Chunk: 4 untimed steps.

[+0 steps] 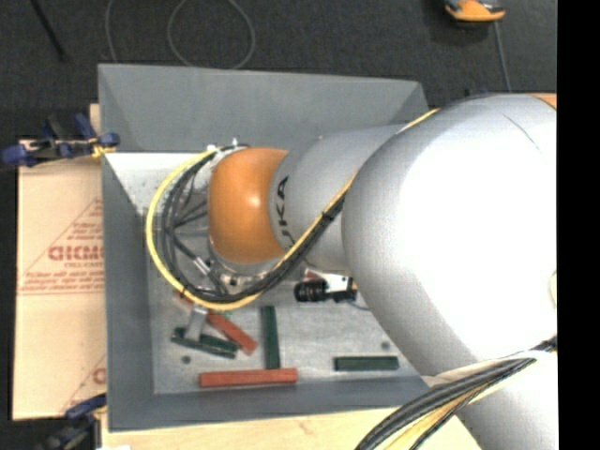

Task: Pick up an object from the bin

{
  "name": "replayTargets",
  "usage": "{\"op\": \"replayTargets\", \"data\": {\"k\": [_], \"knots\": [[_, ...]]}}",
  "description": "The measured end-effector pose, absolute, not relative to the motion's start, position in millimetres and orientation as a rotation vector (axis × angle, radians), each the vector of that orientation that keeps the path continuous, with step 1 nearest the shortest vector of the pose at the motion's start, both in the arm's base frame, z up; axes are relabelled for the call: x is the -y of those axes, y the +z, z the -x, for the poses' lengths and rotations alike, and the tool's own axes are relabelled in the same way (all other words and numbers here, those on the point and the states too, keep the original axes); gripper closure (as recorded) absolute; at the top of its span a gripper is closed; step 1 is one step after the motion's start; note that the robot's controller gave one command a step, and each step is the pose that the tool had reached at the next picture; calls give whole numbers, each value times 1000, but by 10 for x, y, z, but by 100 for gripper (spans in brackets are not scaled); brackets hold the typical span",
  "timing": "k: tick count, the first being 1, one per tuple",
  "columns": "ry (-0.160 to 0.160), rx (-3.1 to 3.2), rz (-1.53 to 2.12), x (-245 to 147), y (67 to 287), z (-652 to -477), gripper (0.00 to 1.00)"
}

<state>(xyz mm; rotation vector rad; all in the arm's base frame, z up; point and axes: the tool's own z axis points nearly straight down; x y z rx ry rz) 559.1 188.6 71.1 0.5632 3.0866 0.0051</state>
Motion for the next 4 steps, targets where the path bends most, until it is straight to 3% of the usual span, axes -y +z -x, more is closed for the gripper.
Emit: {"op": "replayTargets", "data": {"k": [2,3,4], "knots": [[7,-3082,-571,-1873,727,-5623,0],[7,-3081,-575,-1874,729,-5624,100],[6,-3081,-578,-1867,1254,-5646,100]]}}
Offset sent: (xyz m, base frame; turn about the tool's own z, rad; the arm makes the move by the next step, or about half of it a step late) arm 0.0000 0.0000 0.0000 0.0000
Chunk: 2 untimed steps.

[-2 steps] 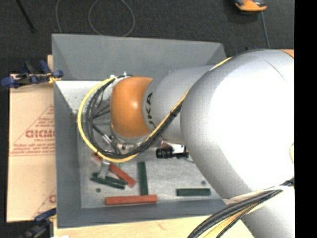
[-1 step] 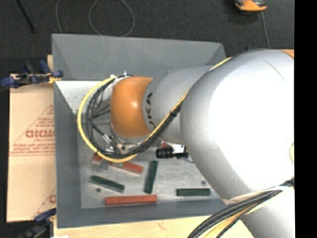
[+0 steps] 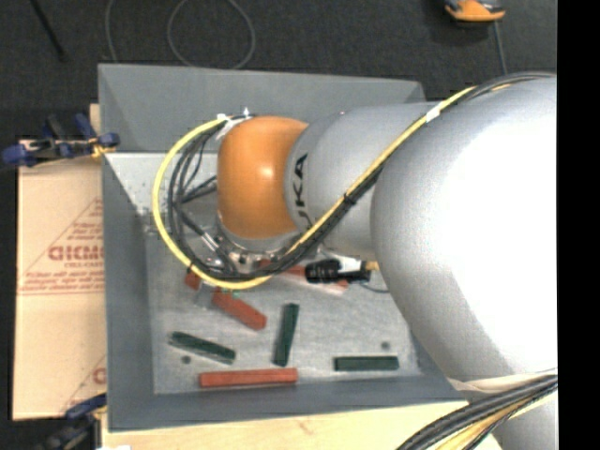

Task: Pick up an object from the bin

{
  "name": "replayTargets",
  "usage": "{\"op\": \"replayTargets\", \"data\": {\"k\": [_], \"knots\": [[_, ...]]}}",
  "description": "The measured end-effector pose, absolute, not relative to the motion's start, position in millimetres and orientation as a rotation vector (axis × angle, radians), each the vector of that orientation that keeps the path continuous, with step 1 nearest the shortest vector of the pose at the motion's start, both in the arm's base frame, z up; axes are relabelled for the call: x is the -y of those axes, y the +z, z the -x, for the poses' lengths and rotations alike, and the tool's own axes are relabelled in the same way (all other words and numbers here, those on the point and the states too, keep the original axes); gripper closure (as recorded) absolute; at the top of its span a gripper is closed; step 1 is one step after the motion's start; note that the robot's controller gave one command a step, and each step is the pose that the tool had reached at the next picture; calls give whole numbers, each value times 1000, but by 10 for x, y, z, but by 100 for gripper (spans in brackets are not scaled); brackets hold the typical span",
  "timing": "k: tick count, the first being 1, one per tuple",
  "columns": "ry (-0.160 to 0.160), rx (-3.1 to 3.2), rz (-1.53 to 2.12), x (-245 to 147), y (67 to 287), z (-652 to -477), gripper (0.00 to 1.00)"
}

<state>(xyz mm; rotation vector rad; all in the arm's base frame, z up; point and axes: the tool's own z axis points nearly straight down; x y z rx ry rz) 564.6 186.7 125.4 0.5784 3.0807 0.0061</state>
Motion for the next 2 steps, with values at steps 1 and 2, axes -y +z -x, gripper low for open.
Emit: {"op": "replayTargets", "data": {"k": [1,2], "knots": [[6,-3081,-577,-1860,1831,-5671,100],[3,-3084,-577,-1856,1852,-5683,100]]}}
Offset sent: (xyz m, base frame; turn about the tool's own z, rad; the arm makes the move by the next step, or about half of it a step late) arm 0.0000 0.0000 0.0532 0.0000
